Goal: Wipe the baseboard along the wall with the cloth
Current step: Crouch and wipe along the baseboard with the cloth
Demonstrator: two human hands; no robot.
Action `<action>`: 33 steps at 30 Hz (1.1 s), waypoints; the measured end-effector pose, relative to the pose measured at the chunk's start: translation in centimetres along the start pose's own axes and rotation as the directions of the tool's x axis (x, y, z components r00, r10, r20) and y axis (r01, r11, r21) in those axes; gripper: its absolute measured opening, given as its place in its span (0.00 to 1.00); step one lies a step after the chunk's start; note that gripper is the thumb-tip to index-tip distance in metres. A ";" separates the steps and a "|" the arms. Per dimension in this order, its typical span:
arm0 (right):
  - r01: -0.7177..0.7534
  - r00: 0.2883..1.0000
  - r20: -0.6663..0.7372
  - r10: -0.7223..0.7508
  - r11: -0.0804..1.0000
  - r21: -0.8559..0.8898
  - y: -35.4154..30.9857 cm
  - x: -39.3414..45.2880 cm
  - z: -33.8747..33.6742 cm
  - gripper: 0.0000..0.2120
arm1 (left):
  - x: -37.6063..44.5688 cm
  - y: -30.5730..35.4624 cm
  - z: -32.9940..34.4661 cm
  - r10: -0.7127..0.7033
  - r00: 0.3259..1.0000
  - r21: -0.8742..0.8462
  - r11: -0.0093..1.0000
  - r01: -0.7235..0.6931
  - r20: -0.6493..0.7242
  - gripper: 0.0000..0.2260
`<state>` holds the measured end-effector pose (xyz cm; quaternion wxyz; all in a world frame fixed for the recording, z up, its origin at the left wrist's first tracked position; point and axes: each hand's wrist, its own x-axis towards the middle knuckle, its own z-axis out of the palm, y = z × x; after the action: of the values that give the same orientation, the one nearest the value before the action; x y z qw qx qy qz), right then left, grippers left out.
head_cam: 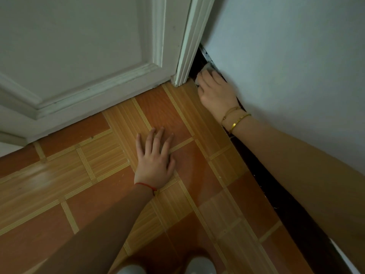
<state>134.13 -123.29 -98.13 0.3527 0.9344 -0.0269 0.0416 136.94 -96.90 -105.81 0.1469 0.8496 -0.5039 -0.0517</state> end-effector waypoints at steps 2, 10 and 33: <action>0.018 1.000 -0.010 -0.018 1.000 0.017 0.1 1.3 0.7 0.07 | 0.0 0.0 0.0 -0.004 1.000 0.002 1.000 0.004 0.010 0.26; 0.027 1.000 0.003 -0.027 0.999 0.046 0.0 0.3 0.2 0.12 | 0.0 -0.1 -0.1 0.000 1.000 -0.002 1.000 0.000 0.029 0.26; 0.049 0.991 0.127 -0.048 0.999 -0.004 0.0 1.1 0.3 0.12 | 0.0 -0.1 0.1 -0.004 1.000 -0.020 1.000 0.004 0.004 0.26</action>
<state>135.22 -123.47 -98.26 0.3545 0.9343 -0.0269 -0.0267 137.00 -96.92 -105.91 0.1544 0.8489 -0.5020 -0.0590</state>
